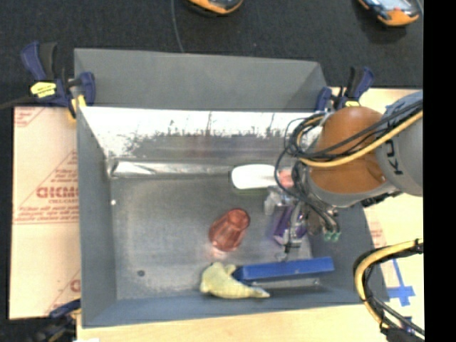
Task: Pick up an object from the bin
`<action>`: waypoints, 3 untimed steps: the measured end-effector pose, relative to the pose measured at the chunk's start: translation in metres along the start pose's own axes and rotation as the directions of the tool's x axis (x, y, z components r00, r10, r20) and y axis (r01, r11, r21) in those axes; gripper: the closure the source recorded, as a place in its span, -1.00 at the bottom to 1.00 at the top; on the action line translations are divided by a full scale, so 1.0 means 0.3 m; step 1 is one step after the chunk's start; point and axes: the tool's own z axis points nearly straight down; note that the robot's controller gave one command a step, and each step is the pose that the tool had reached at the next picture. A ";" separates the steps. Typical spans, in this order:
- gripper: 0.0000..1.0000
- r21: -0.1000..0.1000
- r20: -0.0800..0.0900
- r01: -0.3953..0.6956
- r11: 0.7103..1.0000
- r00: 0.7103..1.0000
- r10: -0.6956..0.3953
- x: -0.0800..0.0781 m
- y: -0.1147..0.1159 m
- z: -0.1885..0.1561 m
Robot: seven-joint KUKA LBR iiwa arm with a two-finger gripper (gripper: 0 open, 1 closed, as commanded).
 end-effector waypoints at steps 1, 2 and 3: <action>-1.00 0.001 0.008 0.002 1.000 1.000 -0.002 -0.007 0.000 -0.014; -1.00 0.000 0.008 -0.025 1.000 1.000 0.025 -0.082 -0.087 -0.269; -1.00 -0.001 0.003 -0.041 0.999 0.999 0.041 -0.104 -0.084 -0.514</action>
Offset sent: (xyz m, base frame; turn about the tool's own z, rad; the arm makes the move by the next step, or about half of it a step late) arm 0.0322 -0.0354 0.1078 0.0317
